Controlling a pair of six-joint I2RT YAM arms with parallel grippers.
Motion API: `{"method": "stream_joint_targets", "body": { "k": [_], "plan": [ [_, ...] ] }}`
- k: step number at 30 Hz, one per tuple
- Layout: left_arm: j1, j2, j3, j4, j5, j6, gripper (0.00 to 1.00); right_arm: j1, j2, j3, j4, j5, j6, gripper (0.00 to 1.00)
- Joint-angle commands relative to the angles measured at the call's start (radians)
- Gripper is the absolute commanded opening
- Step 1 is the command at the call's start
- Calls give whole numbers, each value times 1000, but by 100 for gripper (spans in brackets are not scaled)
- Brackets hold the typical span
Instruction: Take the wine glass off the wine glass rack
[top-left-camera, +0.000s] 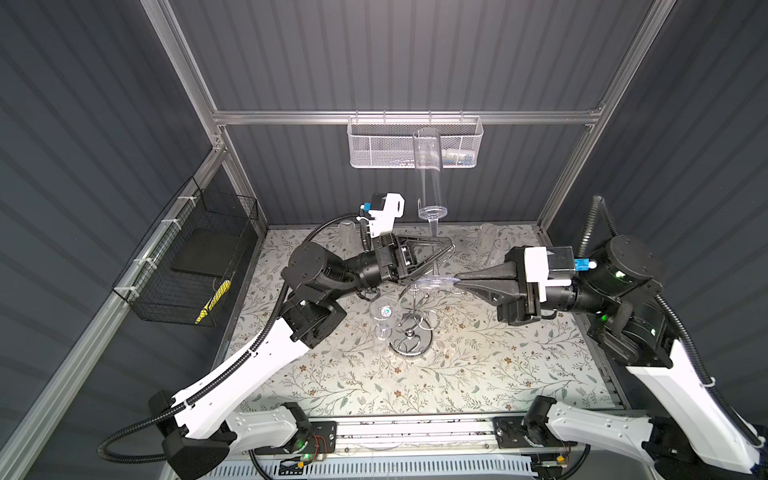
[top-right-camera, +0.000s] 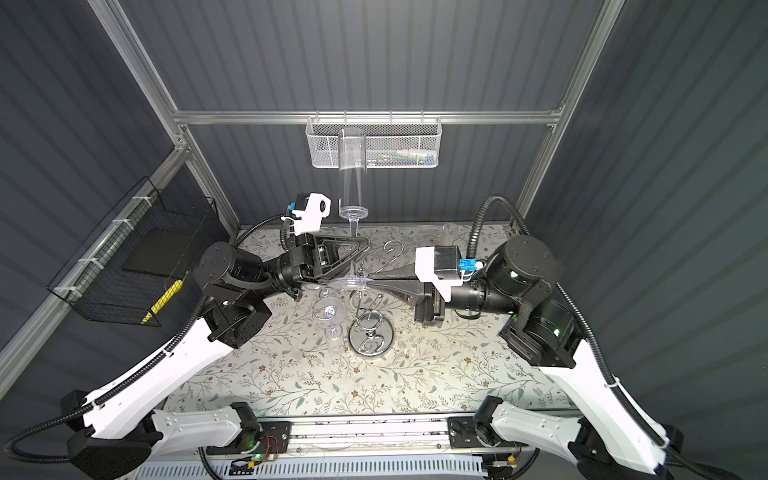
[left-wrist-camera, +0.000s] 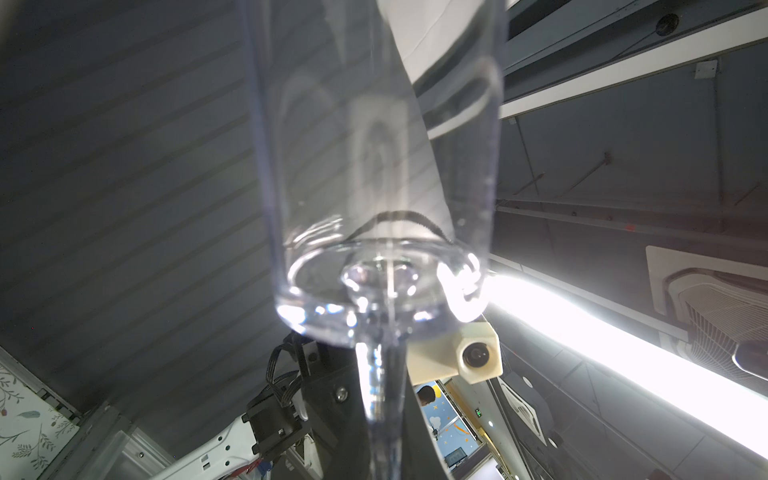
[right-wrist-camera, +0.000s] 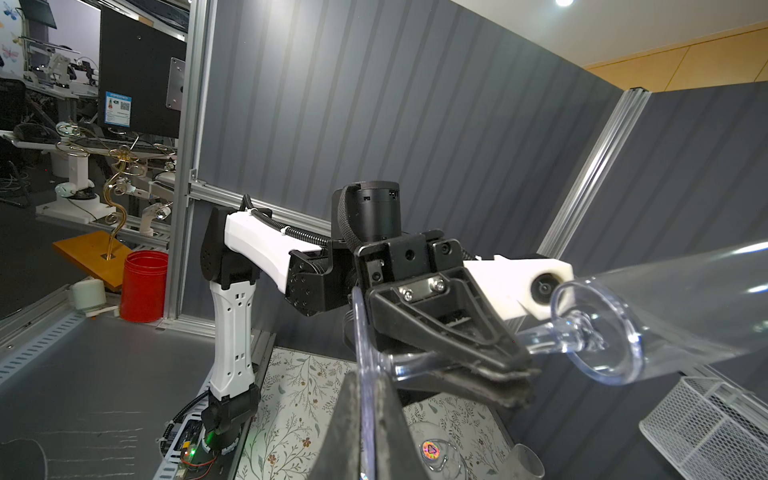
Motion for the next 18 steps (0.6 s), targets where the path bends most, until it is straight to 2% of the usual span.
{"method": "stream_joint_targets", "body": {
  "k": [1,2,3,4,6,7,10,14,18],
  "plan": [
    [0,-23,-3,36,-8,58,0,-5,-17,27,4,42,28,20],
    [0,-25,-5,32,-11,63,0,-5,-22,21,5,60,32,48],
    [0,-28,-5,25,-15,70,0,-5,-30,11,8,78,31,69],
    [0,-31,-4,13,-18,81,0,-5,-42,-1,20,91,32,82],
    [-1,-36,7,-30,-28,120,0,-5,-68,-37,65,125,47,95],
    [0,-41,19,-70,-34,154,0,-5,-82,-55,93,147,59,99],
    [0,-50,94,-229,-52,290,0,-5,-109,-90,159,231,102,99],
    [-1,-60,199,-511,-124,563,0,-5,-116,-96,220,388,191,99],
    [0,-53,285,-715,-213,847,0,-5,-70,-55,232,487,307,99]
  ]
}}
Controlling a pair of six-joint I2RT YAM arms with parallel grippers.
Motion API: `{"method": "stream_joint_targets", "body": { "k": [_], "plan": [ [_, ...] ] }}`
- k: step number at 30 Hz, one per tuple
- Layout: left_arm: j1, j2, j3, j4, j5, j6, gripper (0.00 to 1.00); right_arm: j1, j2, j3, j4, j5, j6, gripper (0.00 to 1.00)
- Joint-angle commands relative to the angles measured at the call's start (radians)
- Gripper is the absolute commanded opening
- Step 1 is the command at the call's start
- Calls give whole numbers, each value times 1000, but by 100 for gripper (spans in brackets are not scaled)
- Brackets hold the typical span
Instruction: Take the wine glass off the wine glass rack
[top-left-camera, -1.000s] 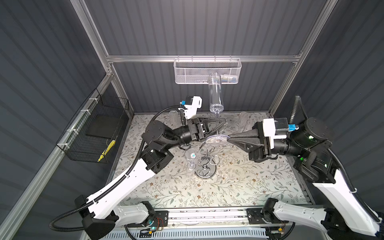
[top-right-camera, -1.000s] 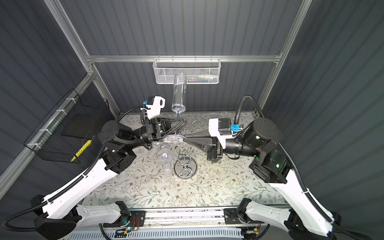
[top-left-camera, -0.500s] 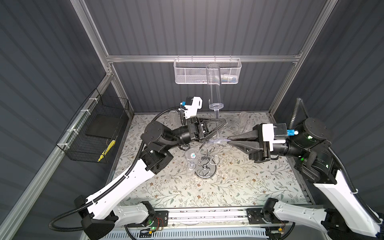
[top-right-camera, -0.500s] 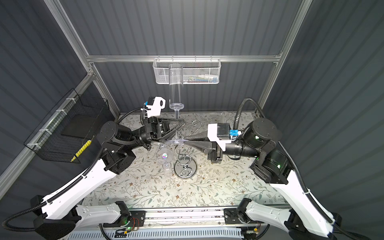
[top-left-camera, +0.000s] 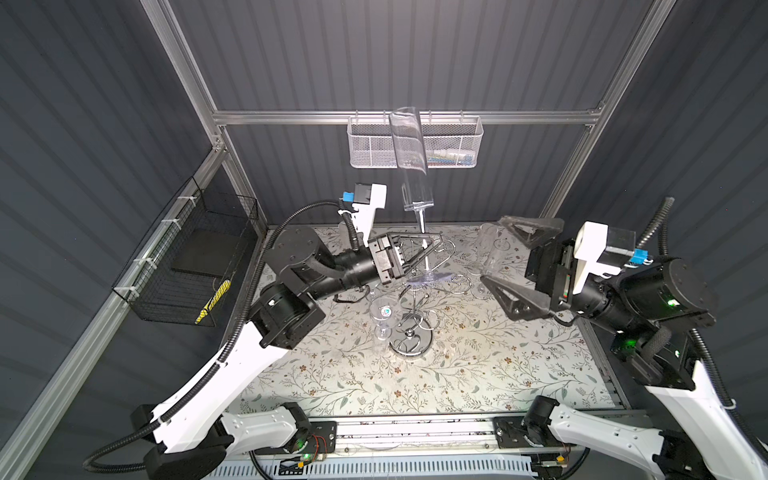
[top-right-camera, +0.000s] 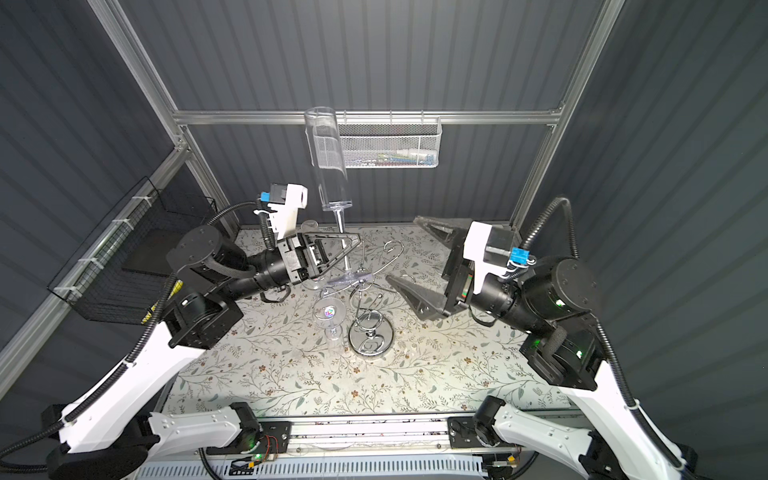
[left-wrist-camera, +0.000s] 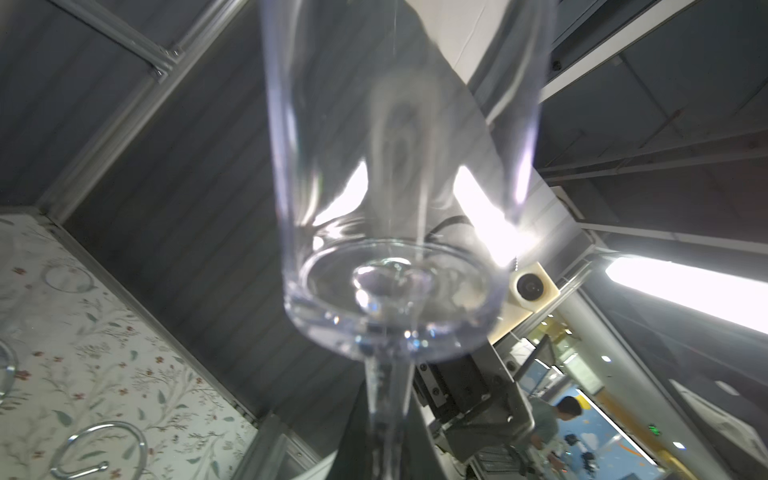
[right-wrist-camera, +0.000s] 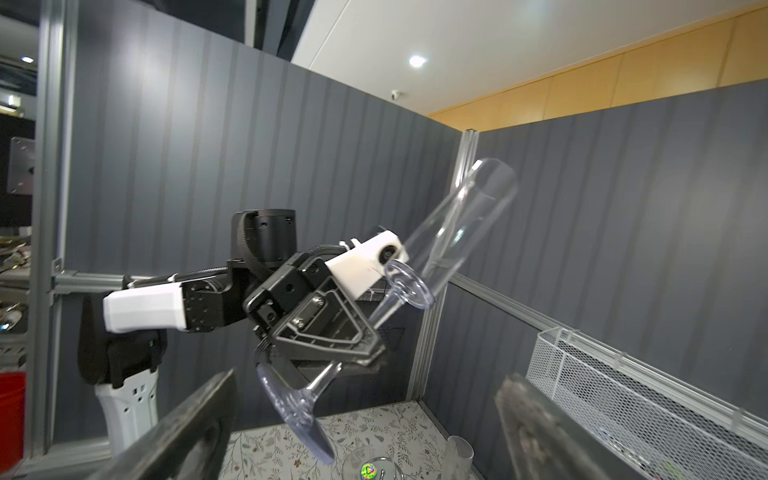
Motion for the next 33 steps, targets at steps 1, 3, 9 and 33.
{"method": "stream_joint_targets", "body": {
  "k": [1,3,9,33],
  "plan": [
    [1,-19,77,-234,-114,387,0,-2,55,48,37,149,149,99],
    [0,-16,112,-333,-178,547,0,-2,93,87,23,171,208,99],
    [-1,2,134,-489,-371,898,0,-2,241,222,19,60,318,99],
    [0,-7,43,-399,-393,1036,0,-1,403,276,212,28,406,82]
  ]
}}
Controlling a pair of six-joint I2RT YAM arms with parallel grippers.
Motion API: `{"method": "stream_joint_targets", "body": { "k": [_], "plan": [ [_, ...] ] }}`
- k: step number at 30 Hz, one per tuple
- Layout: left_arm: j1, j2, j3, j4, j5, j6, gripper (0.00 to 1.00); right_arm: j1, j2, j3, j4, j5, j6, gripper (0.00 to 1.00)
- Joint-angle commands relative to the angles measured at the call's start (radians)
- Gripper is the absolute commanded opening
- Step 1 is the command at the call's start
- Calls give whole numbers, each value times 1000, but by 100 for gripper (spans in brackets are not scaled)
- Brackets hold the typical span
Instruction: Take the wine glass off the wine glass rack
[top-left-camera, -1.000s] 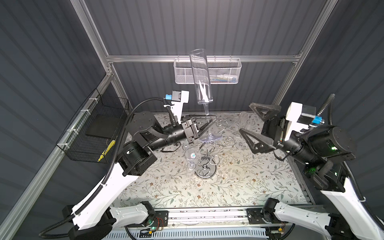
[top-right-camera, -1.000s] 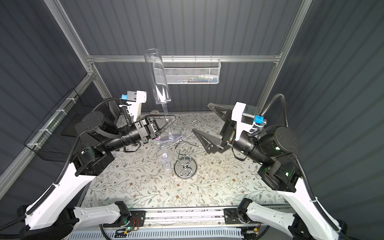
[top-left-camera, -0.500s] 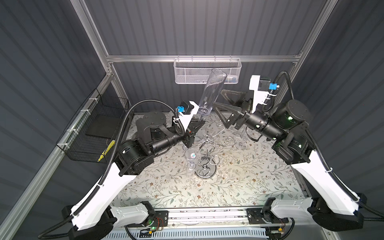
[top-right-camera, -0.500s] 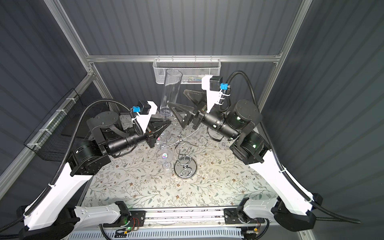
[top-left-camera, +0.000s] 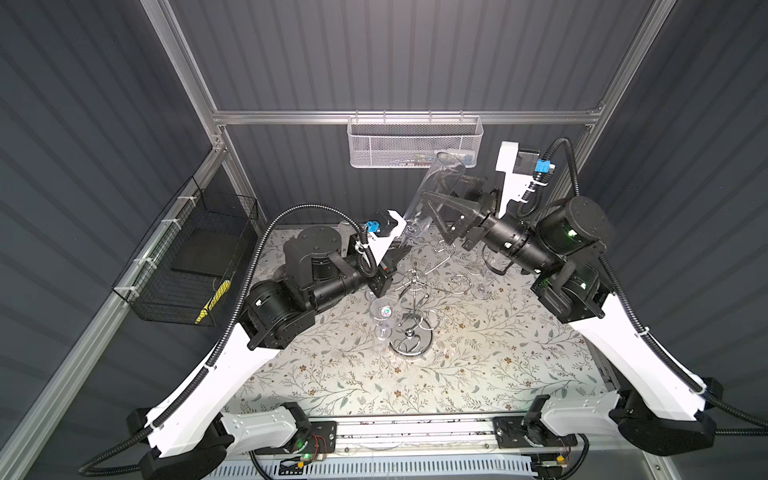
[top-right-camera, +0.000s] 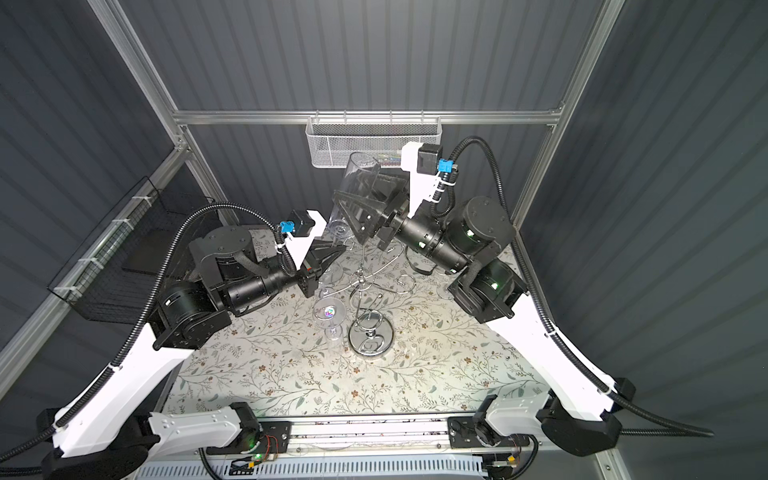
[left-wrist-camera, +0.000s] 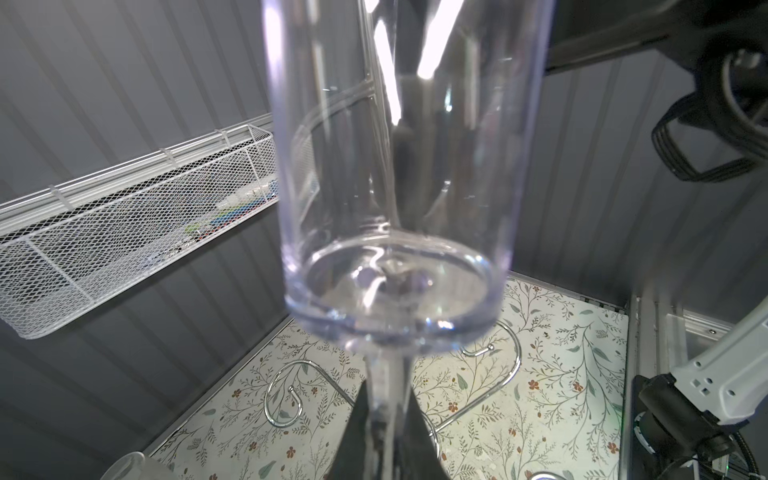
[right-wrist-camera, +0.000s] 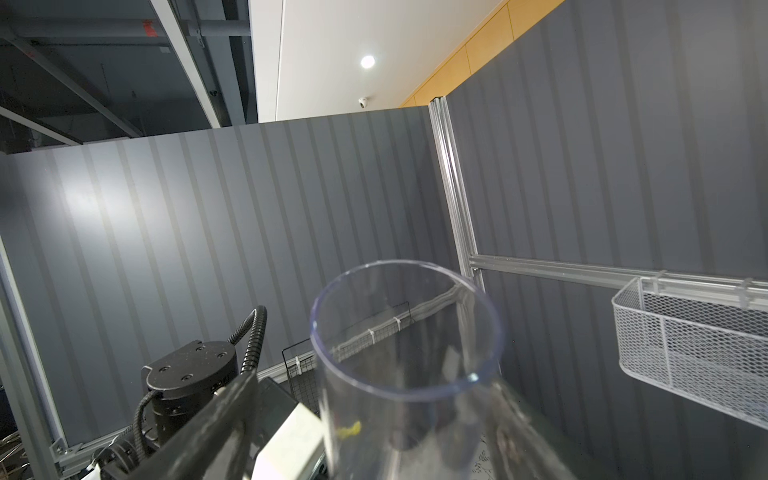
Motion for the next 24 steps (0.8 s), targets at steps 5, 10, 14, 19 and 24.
{"method": "stream_joint_targets", "body": {
  "k": [5,10,14,19,24],
  "plan": [
    [-1,-16,-6,49,3,5,0,-1,17,12,36,12,11,76],
    [-1,-24,-19,52,-2,10,0,-1,16,12,27,28,11,65],
    [0,-27,-25,54,-3,12,0,-1,16,12,34,20,7,52],
    [0,-30,-27,52,-1,11,0,-1,18,12,34,11,6,48],
    [0,-36,-30,56,-5,10,0,-1,16,10,35,10,-4,46]
  ]
}}
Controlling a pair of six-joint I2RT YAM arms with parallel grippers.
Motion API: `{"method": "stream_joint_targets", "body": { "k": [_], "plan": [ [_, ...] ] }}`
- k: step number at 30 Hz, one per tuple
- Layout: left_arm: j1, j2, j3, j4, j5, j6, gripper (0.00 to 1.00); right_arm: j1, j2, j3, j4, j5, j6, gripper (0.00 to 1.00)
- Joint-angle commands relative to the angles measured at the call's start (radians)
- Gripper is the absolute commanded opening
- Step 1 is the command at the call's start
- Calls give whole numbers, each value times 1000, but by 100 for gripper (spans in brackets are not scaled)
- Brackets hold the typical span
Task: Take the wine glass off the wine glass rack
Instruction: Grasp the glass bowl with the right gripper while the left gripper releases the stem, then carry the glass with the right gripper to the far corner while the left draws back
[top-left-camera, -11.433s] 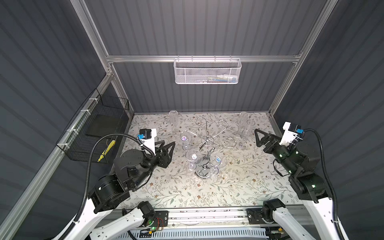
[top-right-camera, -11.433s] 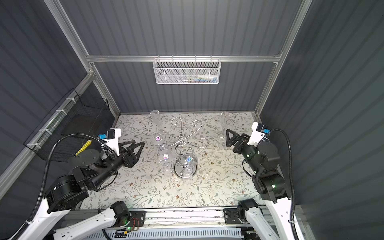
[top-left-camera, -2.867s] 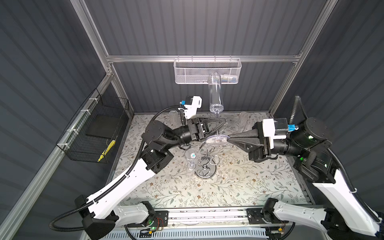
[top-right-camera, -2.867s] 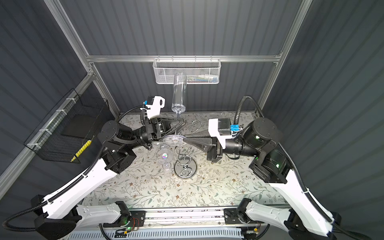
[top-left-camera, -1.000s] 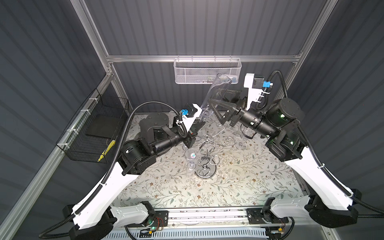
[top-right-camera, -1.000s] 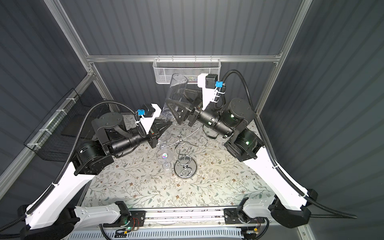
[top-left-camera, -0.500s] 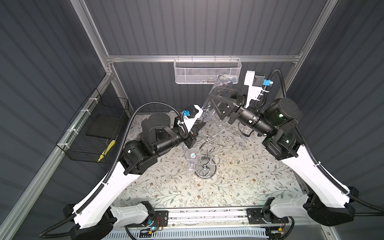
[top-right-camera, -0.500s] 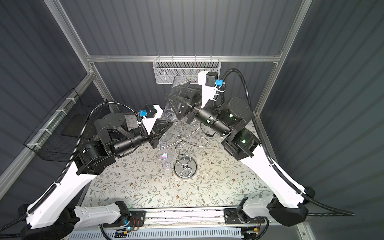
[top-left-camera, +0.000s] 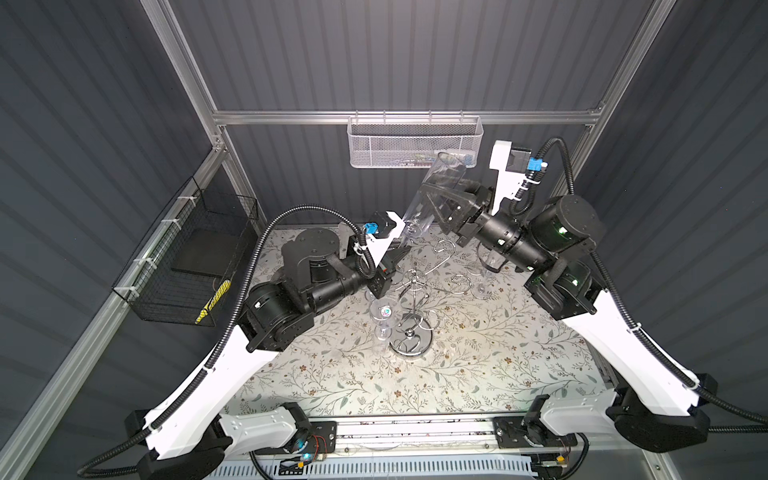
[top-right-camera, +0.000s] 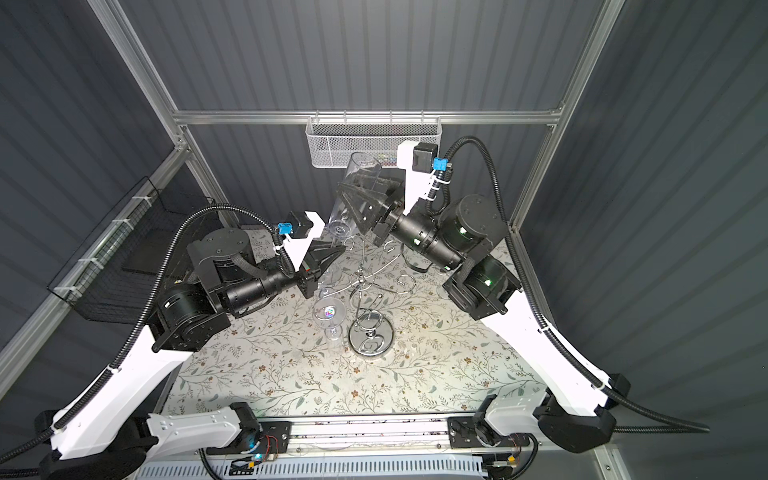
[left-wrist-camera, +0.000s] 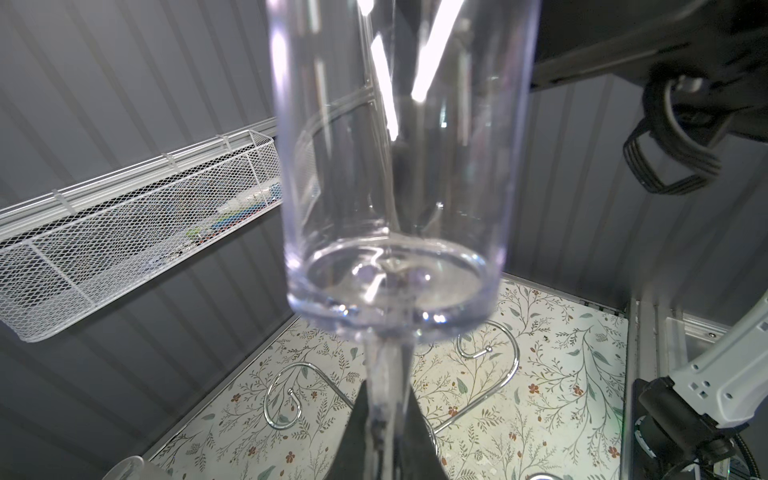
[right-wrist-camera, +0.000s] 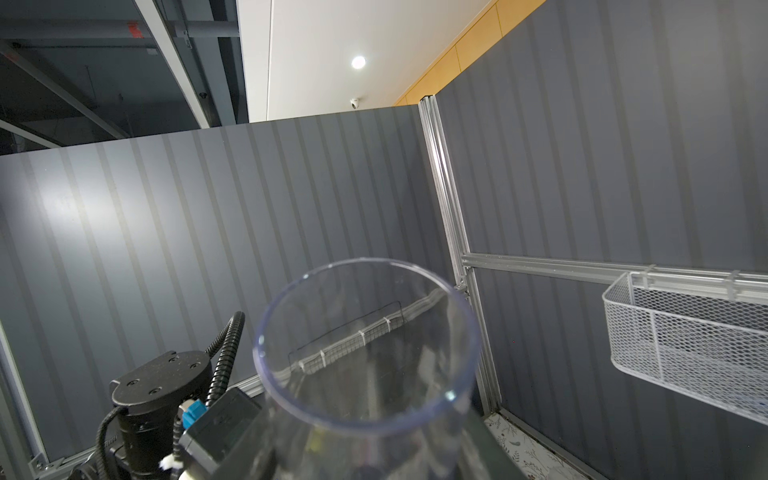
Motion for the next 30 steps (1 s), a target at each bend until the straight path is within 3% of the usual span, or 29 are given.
{"method": "stream_joint_targets", "body": {
  "k": [1,4,9,13,23,30],
  "plan": [
    [-1,-25,-12,41,-7,11,0,3,-4,9,30,-12,-10,45],
    [0,-32,-21,52,-9,10,8,3,-7,9,35,-13,-17,45],
    [0,-47,-32,58,-22,4,42,3,-15,10,39,-8,-41,45],
    [-1,-88,-52,65,-41,-6,60,3,-23,20,25,4,-85,45],
    [0,-238,-137,70,-142,-51,68,-38,-75,52,-40,59,-267,45],
    [0,-299,-170,36,-197,-94,68,-163,-114,36,-71,73,-321,45]
  ]
}}
